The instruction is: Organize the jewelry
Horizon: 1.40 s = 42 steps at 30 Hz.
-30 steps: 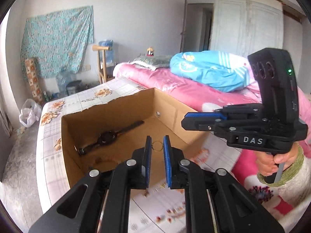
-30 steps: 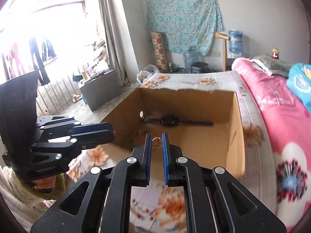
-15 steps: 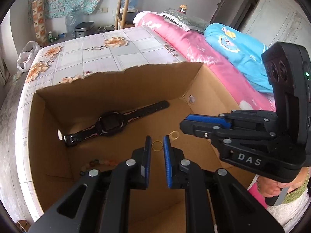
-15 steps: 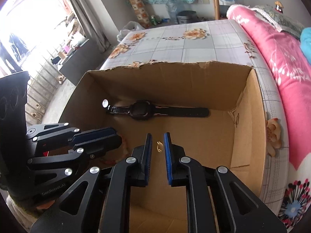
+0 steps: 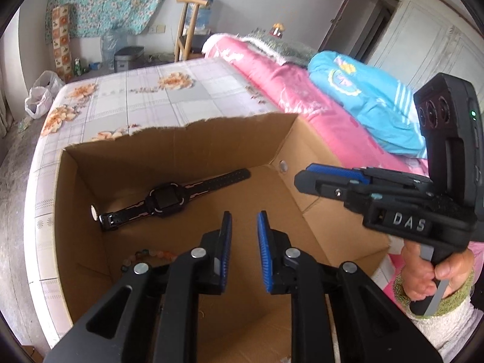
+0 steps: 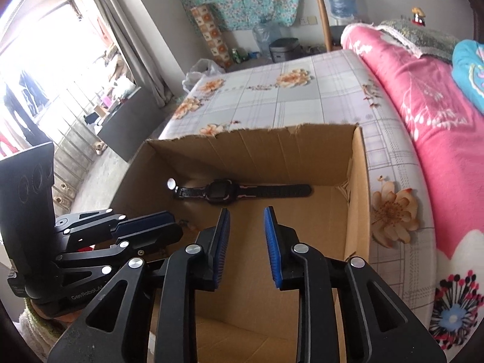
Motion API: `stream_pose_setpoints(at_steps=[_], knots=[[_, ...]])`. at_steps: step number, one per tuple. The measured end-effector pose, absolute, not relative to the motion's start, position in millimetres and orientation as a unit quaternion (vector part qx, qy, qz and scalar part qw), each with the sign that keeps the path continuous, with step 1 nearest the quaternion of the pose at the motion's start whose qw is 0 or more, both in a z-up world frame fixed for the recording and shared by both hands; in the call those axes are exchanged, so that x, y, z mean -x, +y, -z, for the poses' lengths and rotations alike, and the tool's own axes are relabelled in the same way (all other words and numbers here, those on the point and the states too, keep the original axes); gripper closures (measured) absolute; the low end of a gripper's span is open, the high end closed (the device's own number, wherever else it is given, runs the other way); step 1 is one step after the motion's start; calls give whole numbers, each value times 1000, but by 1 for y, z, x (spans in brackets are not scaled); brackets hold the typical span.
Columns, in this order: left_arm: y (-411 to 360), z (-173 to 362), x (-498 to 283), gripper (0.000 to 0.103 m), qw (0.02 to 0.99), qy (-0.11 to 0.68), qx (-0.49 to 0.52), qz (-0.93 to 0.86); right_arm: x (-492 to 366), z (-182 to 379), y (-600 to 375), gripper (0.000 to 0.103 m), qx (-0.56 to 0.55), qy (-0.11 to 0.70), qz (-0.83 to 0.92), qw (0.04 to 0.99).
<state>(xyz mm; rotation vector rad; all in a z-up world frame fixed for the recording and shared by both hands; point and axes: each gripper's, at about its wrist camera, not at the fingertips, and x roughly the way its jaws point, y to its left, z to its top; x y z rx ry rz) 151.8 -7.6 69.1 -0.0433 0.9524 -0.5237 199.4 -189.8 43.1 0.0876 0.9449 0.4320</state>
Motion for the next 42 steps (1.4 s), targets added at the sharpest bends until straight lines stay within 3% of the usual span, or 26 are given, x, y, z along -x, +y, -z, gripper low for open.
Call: stream_pose_setpoints(at_steps=[6,10,17,23,38,42], knots=[[15,-98,-98,86,880,391,22,270,-155,-70,-197,76,-47,398,-231,887],[36,-99,-49,86,890,358,21,283,-100,-81,-209,70,-54,349,-265,897],[40,-52,13,86,883,364,6,298,-42,-32,-209,68,-59,373,-286,881],[21,2,4,86,875,416,-38,242,-58,22,-201,69,-98,437,-252,858],[39,-1,-42,86,912,367,-42,176,-106,27,-214,69,-156,420,-240,861],[35,12,-49,86,893,406,-11,193,-100,29,-209,69,-143,417,-237,866]])
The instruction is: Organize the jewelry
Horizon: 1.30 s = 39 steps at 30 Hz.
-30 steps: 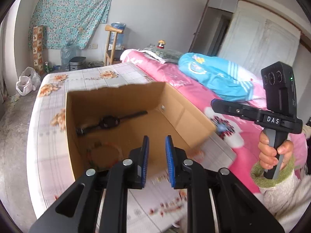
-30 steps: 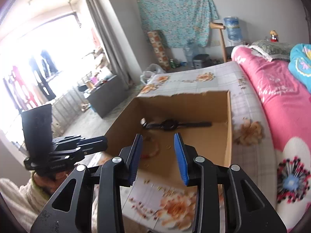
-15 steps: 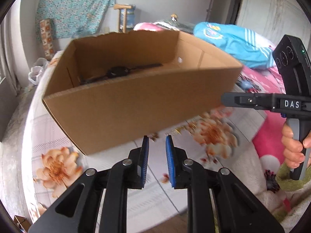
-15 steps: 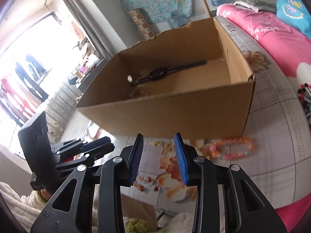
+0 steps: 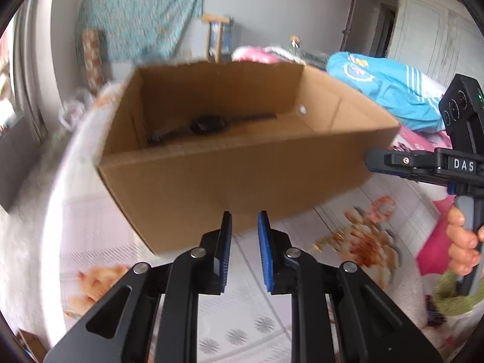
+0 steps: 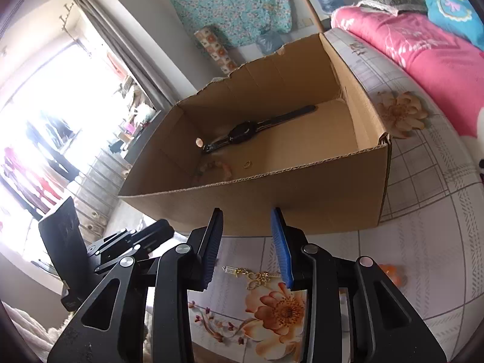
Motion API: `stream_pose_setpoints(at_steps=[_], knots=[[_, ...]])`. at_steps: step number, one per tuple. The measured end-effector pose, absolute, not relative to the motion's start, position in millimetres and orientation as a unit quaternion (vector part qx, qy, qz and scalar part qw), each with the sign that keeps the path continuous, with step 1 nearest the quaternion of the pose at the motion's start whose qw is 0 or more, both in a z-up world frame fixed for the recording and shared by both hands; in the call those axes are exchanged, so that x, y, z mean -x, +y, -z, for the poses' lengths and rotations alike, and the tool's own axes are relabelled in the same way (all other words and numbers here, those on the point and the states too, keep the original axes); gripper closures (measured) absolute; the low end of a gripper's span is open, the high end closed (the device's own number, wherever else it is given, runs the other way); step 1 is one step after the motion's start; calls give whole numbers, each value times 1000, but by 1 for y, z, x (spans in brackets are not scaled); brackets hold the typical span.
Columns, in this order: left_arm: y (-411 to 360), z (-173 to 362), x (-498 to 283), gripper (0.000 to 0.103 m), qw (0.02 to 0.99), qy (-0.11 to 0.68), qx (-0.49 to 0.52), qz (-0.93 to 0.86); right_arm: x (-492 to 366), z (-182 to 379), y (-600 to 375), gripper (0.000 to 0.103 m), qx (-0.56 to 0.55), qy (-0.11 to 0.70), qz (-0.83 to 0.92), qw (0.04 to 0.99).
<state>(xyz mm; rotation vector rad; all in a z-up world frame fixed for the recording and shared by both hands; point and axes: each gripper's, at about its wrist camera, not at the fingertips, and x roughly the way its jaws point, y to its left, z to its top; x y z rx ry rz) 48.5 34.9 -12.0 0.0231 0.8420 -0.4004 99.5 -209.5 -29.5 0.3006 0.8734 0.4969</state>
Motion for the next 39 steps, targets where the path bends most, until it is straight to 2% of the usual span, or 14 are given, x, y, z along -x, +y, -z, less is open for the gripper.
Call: stream_pose_setpoints(at_steps=[6,11,27,31,39], knots=[[10,39,-44,86,870,456,-47,183,-69,57,-196,68,-108,442,-233,860],[-5,44,-49,86,865,462,-59,184,-49,72,-196,68,-96,458,-220,856],[-27,49,-47,86,868,454,-110,168,-35,71,-215,68,-105,435,-216,868],[-31,51,-45,91,870,448,-118,170,-29,70,-218,68,-108,434,-212,869],[-14,47,-42,91,871,447,-92,179,-21,60,-218,68,-96,425,-200,878]])
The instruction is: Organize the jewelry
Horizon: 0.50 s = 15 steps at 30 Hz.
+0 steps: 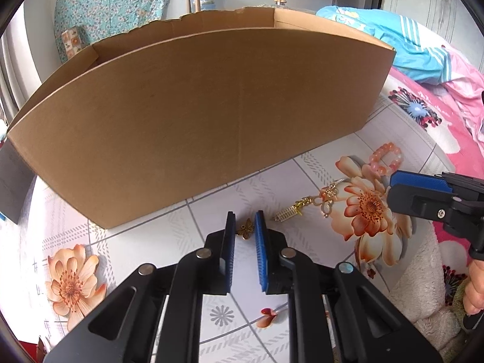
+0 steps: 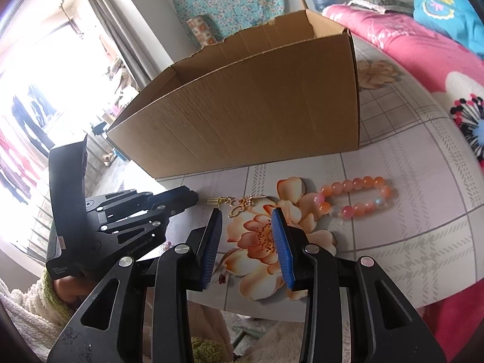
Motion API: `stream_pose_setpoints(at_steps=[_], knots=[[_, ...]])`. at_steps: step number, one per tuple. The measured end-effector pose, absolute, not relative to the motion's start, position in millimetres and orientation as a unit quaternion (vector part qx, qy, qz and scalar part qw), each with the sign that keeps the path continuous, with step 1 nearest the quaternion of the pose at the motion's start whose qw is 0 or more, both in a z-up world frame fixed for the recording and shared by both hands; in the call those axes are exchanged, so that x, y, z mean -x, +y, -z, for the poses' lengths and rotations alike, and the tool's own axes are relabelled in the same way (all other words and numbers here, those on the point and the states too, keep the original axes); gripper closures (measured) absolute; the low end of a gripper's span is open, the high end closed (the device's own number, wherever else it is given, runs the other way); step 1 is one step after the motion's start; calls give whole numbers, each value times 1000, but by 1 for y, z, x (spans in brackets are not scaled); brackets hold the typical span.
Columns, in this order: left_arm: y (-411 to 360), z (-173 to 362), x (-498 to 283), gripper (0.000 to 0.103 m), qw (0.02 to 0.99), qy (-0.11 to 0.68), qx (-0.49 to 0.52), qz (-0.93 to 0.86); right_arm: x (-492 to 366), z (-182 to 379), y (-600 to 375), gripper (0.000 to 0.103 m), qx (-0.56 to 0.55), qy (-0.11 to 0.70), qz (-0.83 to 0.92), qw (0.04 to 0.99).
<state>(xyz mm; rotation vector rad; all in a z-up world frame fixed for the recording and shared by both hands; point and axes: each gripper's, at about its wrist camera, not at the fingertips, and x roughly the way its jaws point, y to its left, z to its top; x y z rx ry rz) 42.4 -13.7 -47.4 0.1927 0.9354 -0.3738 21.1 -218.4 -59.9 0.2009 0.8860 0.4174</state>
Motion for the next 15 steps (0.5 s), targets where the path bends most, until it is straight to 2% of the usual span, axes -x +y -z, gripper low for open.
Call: stream_pose_setpoints(at_steps=[10,15], knots=[[24,40,-34,91,883,437,-66,160,-27,63,-203,68,-54,444,-193,873],[39,42,-35,91,885,438,-44,150,-40,67,-190,72,-15,456,-183,871]])
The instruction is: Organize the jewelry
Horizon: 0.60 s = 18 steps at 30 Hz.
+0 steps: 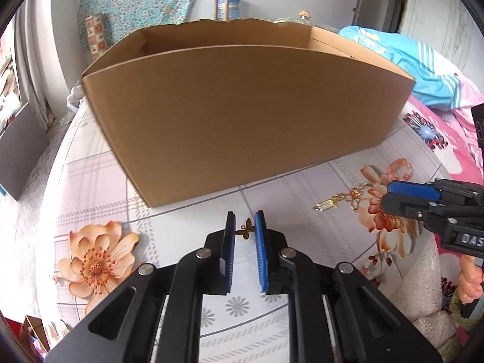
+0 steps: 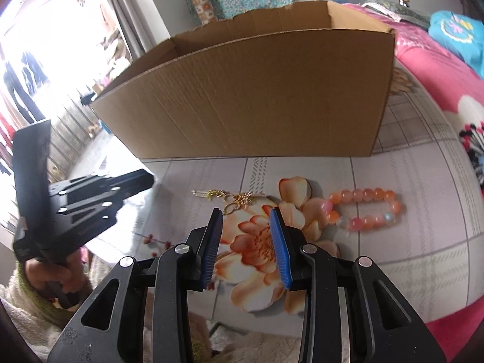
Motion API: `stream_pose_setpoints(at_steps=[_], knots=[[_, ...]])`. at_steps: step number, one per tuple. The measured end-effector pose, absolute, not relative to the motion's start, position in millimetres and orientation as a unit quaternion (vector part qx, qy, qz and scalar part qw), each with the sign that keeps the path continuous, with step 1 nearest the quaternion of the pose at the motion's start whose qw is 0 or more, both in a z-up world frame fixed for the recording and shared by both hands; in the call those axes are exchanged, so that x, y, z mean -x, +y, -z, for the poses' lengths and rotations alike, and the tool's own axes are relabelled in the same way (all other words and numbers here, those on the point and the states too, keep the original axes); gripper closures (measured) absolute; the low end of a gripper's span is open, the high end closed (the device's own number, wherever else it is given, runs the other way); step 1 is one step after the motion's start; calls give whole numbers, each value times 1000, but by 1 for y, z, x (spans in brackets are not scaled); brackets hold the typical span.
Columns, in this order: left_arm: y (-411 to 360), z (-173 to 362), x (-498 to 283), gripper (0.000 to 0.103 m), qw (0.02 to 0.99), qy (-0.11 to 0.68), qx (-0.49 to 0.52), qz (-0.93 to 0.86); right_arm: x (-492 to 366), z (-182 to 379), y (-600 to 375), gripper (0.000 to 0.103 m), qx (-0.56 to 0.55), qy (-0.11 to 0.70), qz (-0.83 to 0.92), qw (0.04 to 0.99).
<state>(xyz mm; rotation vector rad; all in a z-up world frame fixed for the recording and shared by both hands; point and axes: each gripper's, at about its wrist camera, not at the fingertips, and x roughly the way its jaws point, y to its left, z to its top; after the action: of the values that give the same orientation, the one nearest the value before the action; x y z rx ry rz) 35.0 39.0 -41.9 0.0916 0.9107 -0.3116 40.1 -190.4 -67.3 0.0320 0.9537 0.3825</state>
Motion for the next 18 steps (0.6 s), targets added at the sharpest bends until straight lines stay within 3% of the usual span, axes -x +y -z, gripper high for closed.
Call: stream_pose_setpoints(at_steps=[18], knots=[[54,49,-40,91,884,437,-11,166,-66,73,-162,74,55,476,-147,865]])
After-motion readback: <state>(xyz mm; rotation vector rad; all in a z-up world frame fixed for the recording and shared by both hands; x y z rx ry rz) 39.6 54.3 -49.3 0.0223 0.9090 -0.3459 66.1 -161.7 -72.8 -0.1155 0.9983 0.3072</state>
